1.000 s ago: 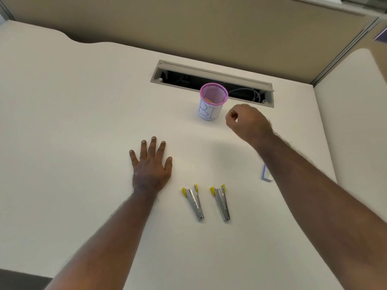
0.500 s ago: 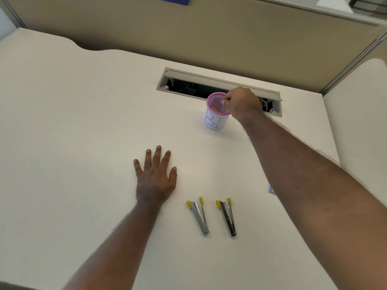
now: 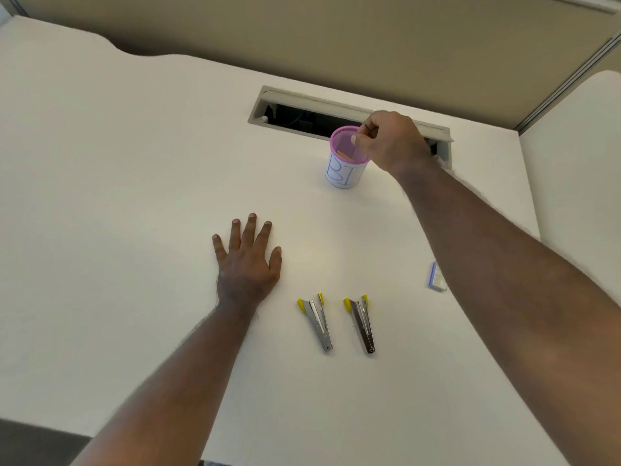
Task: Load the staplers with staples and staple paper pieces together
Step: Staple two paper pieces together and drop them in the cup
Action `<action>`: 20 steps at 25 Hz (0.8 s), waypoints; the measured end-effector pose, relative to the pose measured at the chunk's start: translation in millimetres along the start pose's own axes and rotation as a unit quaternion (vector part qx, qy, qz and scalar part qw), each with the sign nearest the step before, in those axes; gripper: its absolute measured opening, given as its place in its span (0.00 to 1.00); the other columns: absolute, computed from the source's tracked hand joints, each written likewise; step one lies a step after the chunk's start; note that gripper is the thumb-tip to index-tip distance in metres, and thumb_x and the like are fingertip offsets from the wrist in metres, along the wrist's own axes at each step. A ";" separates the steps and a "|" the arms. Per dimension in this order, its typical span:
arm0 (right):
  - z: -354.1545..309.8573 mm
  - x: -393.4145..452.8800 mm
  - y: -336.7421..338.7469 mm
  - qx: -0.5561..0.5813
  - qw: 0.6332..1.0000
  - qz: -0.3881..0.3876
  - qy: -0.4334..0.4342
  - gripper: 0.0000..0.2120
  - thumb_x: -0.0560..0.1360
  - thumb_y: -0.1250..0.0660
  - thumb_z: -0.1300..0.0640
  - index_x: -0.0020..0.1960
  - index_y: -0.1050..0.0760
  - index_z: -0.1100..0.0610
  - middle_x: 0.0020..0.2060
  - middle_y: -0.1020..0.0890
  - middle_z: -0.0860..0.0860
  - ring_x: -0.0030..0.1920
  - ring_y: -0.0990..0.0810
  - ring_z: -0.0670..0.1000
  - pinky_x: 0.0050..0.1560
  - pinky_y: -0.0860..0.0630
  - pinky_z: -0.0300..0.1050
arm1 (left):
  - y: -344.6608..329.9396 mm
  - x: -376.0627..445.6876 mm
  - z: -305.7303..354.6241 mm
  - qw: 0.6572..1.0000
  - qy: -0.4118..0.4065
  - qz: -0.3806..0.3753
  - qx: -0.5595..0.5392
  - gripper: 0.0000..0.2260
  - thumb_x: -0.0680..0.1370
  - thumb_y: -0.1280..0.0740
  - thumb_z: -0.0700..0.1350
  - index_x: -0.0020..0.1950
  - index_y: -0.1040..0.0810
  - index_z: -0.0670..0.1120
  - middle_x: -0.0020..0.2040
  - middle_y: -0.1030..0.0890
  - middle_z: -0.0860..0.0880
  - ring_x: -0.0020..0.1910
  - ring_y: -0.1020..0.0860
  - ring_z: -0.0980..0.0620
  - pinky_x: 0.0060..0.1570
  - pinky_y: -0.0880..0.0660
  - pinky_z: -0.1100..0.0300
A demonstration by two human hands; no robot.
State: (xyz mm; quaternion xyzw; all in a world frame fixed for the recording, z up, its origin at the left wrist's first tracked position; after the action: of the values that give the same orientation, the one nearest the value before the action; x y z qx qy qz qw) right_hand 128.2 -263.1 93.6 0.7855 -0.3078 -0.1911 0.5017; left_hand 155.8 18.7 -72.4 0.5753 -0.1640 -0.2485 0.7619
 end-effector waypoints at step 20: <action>71.5 -279.7 -101.1 -0.175 0.968 -0.178 -0.024 0.10 0.80 0.41 0.47 0.57 0.23 0.44 0.54 0.23 0.46 0.50 0.21 0.53 0.40 0.31 0.44 | -3.6 -0.4 -0.8 1.000 -0.005 0.003 -0.005 0.26 0.80 0.48 0.57 0.78 0.41 0.53 0.80 0.45 0.50 0.79 0.50 0.45 0.75 0.57 0.36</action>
State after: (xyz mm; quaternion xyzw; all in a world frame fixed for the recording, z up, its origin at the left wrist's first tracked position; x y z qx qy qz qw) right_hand -92.1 -91.1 -30.6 0.7227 -0.1370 -0.3471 0.5817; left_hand 155.3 18.8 -76.1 0.5699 -0.1686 -0.2497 0.7645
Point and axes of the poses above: each hand's wrist, its own x-axis towards the middle knuckle, its own y-axis out of the back of the hand, z = x × y, the point moved 5 cm from there along x, towards the middle knuckle
